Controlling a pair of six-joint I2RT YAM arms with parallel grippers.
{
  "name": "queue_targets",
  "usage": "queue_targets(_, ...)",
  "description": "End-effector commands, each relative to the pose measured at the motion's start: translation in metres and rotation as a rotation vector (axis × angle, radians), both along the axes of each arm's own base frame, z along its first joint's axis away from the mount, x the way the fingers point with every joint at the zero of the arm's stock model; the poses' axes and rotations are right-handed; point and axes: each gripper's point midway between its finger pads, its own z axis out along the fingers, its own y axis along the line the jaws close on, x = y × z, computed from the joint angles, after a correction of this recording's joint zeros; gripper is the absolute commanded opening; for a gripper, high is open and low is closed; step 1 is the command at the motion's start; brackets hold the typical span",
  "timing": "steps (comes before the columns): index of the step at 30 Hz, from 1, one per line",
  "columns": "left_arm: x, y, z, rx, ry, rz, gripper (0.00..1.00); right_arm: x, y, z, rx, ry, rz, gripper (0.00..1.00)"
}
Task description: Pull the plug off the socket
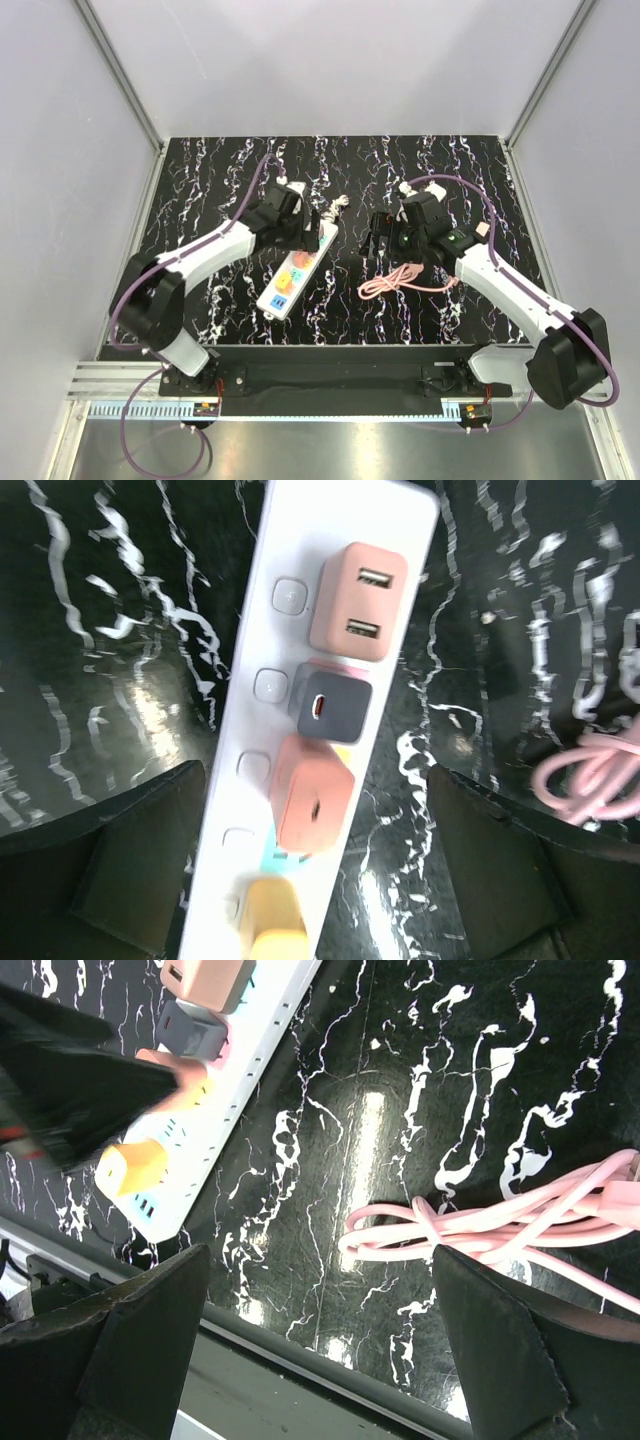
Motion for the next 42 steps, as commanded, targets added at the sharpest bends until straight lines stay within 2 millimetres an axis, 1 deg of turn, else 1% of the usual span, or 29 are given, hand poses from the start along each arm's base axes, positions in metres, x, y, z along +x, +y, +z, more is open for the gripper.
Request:
queue_targets(1, 0.002, 0.019, 0.034, 0.036, -0.099, 0.022, 0.99, 0.011, 0.01, 0.015, 0.036, -0.016, 0.016, 1.0)
queue_targets(3, -0.009, 0.031, 0.048, 0.025, -0.125, 0.037, 0.99, 0.012, 0.015, 0.012, 0.042, 0.006, 0.033, 1.0)
queue_targets(4, -0.019, 0.038, 0.04, 0.023, -0.105, 0.05, 0.99, 0.012, 0.016, 0.011, 0.044, 0.01, 0.035, 1.0)
queue_targets(5, -0.023, 0.045, 0.045, 0.005, -0.114, 0.071, 0.99, 0.012, 0.017, 0.011, 0.045, 0.015, 0.032, 1.0)
queue_targets(6, -0.03, 0.05, 0.059, -0.034, -0.148, 0.084, 0.99, 0.014, 0.017, 0.011, 0.047, 0.013, 0.03, 0.99)
queue_targets(7, -0.044, 0.054, 0.048, -0.062, -0.115, 0.089, 0.97, 0.015, 0.018, 0.012, 0.045, 0.011, 0.03, 1.0)
queue_targets(8, -0.047, 0.059, 0.05, -0.091, -0.121, 0.108, 0.94, 0.017, 0.018, 0.013, 0.043, 0.006, 0.028, 1.0)
queue_targets(9, -0.055, 0.064, 0.062, -0.132, -0.161, 0.123, 0.82, 0.018, 0.019, 0.012, 0.039, 0.008, 0.034, 1.0)
queue_targets(10, -0.063, 0.063, 0.063, -0.183, -0.149, 0.125, 0.71, 0.02, 0.02, 0.011, 0.038, 0.011, 0.04, 0.99)
queue_targets(11, -0.073, 0.07, 0.049, -0.193, -0.123, 0.146, 0.61, 0.022, 0.025, 0.01, 0.042, 0.022, 0.055, 1.0)
queue_targets(13, -0.082, 0.075, 0.059, -0.27, -0.154, 0.189, 0.41, 0.026, 0.029, 0.009, 0.043, 0.031, 0.069, 1.0)
queue_targets(15, -0.091, 0.08, 0.049, -0.301, -0.14, 0.213, 0.39, 0.031, 0.036, 0.008, 0.056, 0.051, 0.073, 1.0)
queue_targets(16, -0.094, 0.08, 0.051, -0.335, -0.135, 0.23, 0.35, 0.035, 0.04, 0.013, 0.066, 0.049, 0.072, 1.0)
queue_targets(17, -0.097, 0.078, 0.049, -0.352, -0.125, 0.239, 0.32, 0.038, 0.044, 0.008, 0.071, 0.076, 0.06, 1.0)
queue_targets(18, -0.101, 0.077, 0.04, -0.363, -0.102, 0.244, 0.29, 0.04, 0.046, 0.007, 0.073, 0.085, 0.054, 1.0)
queue_targets(19, -0.102, 0.071, 0.041, -0.413, -0.088, 0.249, 0.19, 0.044, 0.05, 0.012, 0.085, 0.083, 0.042, 1.0)
queue_targets(20, -0.103, 0.067, 0.04, -0.438, -0.077, 0.249, 0.16, 0.047, 0.052, 0.011, 0.085, 0.096, 0.022, 1.0)
queue_targets(21, -0.107, 0.065, 0.03, -0.452, -0.049, 0.251, 0.12, 0.049, 0.055, 0.004, 0.092, 0.142, -0.011, 1.0)
queue_targets(22, -0.107, 0.062, 0.03, -0.485, -0.037, 0.265, 0.08, 0.05, 0.063, 0.009, 0.106, 0.149, -0.017, 1.0)
queue_targets(23, -0.108, 0.062, 0.026, -0.492, -0.028, 0.277, 0.01, 0.051, 0.07, 0.006, 0.113, 0.178, -0.039, 1.0)
queue_targets(25, -0.11, 0.066, 0.014, -0.484, -0.005, 0.321, 0.0, 0.04, 0.09, 0.009, 0.111, 0.192, -0.027, 1.0)
queue_targets(28, -0.111, 0.071, 0.003, -0.471, 0.014, 0.36, 0.0, 0.042, 0.116, 0.018, 0.127, 0.213, -0.087, 1.0)
queue_targets(29, -0.111, 0.072, 0.002, -0.471, 0.014, 0.37, 0.0, 0.032, 0.13, 0.009, 0.136, 0.278, -0.093, 1.0)
queue_targets(31, -0.11, 0.074, 0.0, -0.478, 0.012, 0.378, 0.0, 0.028, 0.148, 0.013, 0.158, 0.306, -0.077, 1.0)
queue_targets(32, -0.11, 0.075, -0.002, -0.479, 0.014, 0.379, 0.0, 0.02, 0.157, 0.006, 0.141, 0.332, -0.082, 1.0)
queue_targets(34, -0.111, 0.075, -0.003, -0.483, 0.019, 0.373, 0.0, 0.017, 0.169, 0.012, 0.147, 0.319, -0.079, 1.0)
queue_targets(37, -0.111, 0.078, -0.012, -0.485, 0.039, 0.385, 0.0, 0.008, 0.183, 0.009, 0.138, 0.333, -0.105, 1.0)
queue_targets(38, -0.112, 0.079, -0.016, -0.483, 0.048, 0.389, 0.0, 0.004, 0.184, 0.001, 0.12, 0.37, -0.131, 1.0)
queue_targets(42, -0.114, 0.075, -0.023, -0.522, 0.076, 0.381, 0.0, -0.006, 0.188, -0.013, 0.08, 0.404, -0.185, 1.0)
